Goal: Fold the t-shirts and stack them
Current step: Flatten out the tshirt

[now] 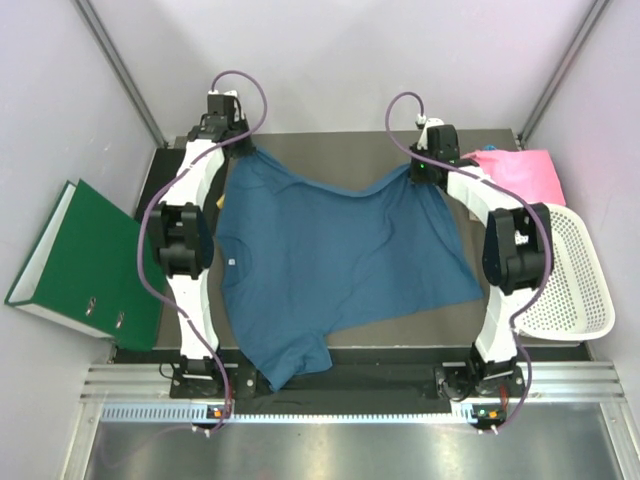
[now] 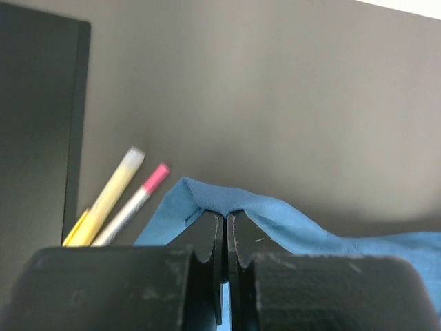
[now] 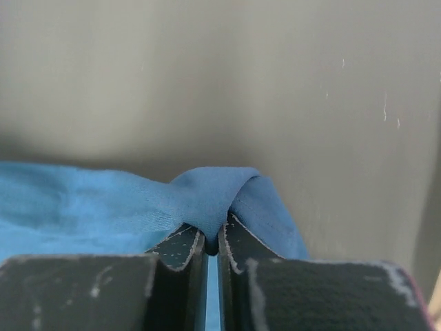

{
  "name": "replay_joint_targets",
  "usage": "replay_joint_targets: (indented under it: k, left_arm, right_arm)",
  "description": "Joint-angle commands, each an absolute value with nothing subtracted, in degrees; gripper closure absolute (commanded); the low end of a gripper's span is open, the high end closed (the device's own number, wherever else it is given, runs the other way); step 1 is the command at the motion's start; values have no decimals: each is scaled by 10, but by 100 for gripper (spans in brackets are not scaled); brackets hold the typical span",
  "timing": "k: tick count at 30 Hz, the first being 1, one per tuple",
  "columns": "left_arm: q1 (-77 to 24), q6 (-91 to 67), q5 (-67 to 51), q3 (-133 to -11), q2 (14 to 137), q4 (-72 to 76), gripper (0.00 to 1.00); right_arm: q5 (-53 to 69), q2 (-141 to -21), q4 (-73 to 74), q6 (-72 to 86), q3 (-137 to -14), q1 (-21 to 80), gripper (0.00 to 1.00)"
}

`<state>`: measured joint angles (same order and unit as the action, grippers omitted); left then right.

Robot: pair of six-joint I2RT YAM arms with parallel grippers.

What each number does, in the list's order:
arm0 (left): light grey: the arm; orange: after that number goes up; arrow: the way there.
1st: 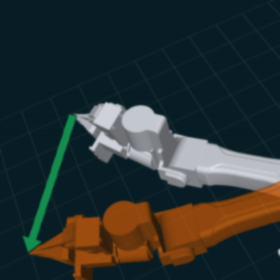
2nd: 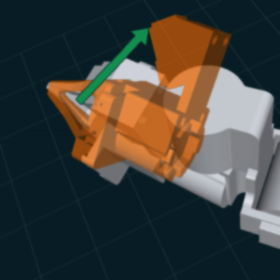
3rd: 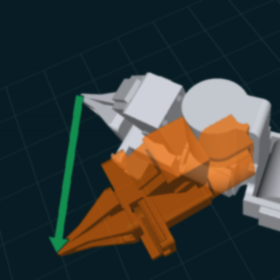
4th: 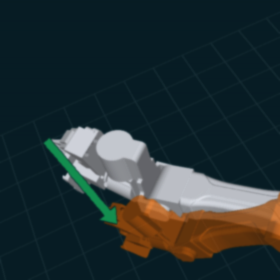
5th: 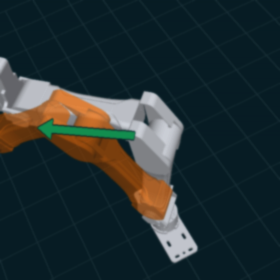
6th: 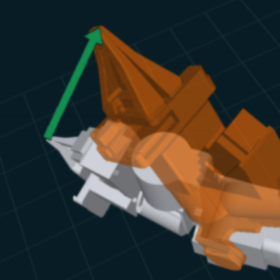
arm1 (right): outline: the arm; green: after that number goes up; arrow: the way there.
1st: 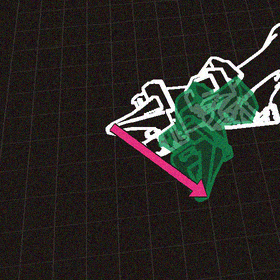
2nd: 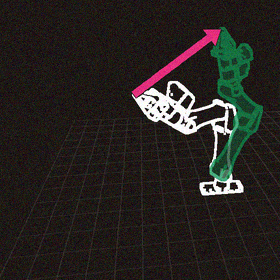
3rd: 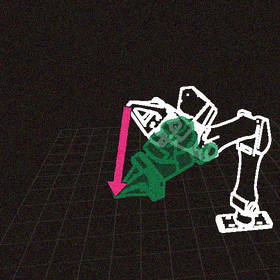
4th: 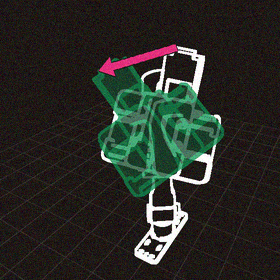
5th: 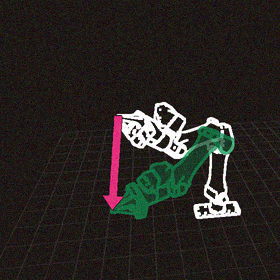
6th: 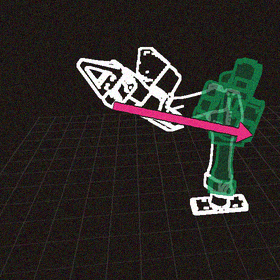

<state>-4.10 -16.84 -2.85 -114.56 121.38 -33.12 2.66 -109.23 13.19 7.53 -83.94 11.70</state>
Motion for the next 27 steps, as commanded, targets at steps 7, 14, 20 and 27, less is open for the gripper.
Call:
replay_joint_targets:
  k: [7, 14, 20, 27]
  left_arm:
    - [-38, -192, -28, -1397, 1332, -381, 100]
    - [-35, -185, -25, -1375, 1336, -381, 100]
    - [-35, -186, -32, -1367, 1339, -385, 100]
    - [-35, -190, -43, -1360, 1336, -384, 100]
  right_arm:
    - [17, -1237, 204, 81, -1083, 98, 62]
    - [2, -1274, 196, 95, -1114, 90, 47]
    - [3, -1302, 209, 96, -1145, 85, 49]
    - [-24, -1335, 195, 102, -1192, 77, 50]
